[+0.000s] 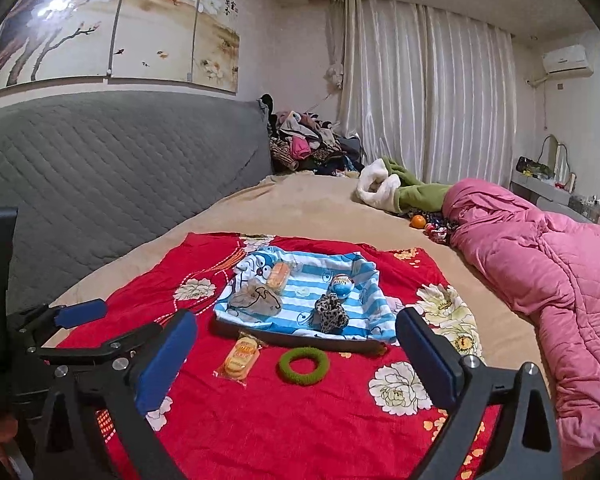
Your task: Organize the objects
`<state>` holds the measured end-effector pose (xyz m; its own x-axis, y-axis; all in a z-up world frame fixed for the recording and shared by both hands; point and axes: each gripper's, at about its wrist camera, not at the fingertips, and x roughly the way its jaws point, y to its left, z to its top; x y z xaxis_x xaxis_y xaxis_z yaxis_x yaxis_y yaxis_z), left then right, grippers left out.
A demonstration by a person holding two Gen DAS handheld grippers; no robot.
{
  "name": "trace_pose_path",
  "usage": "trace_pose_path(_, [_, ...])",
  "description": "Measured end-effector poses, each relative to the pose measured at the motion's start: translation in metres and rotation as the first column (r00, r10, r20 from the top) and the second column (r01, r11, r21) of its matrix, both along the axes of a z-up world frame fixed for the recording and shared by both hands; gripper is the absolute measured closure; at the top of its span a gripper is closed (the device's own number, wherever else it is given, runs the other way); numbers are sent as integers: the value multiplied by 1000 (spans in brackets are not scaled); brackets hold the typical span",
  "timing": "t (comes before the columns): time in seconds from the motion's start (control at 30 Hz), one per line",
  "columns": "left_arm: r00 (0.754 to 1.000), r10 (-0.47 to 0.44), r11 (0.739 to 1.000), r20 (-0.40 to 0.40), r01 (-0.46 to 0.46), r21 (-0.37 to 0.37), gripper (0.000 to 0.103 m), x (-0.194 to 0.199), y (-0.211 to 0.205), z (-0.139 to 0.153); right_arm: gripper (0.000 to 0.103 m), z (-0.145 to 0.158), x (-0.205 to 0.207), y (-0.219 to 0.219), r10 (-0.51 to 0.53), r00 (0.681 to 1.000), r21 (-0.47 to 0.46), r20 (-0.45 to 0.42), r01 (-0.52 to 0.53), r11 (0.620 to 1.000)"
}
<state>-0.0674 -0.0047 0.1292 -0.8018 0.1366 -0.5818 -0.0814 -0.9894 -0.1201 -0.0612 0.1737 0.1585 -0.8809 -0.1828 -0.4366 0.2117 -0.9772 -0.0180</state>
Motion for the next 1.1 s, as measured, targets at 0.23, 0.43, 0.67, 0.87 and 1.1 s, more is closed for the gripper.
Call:
trace_pose_path(0.23, [1000, -5, 1000, -6, 5, -2, 18, 13, 3, -4, 1, -8, 13, 4, -12, 1000, -9, -5, 12, 1000])
trace_pose_path(0.43, [1000, -11, 1000, -5, 11, -12, 18, 23, 4, -15, 1, -19, 18, 8, -20, 1000, -17, -4, 20, 1000])
trace_pose_path(0.67, [1000, -8, 1000, 19, 8, -23, 18, 20, 2, -37, 1, -36, 15, 9, -22, 999, -8, 25, 22, 1000])
trace_pose_path(0.87, [999, 2, 999, 52, 0, -41, 18, 11, 3, -64, 1, -52, 8, 11, -26, 998, -5, 57, 26, 1000])
trace_pose_path(1.1, [997, 0, 999, 81, 4, -38, 18, 2, 5, -90, 1, -76, -2, 11, -33, 994, 14, 104, 32, 999])
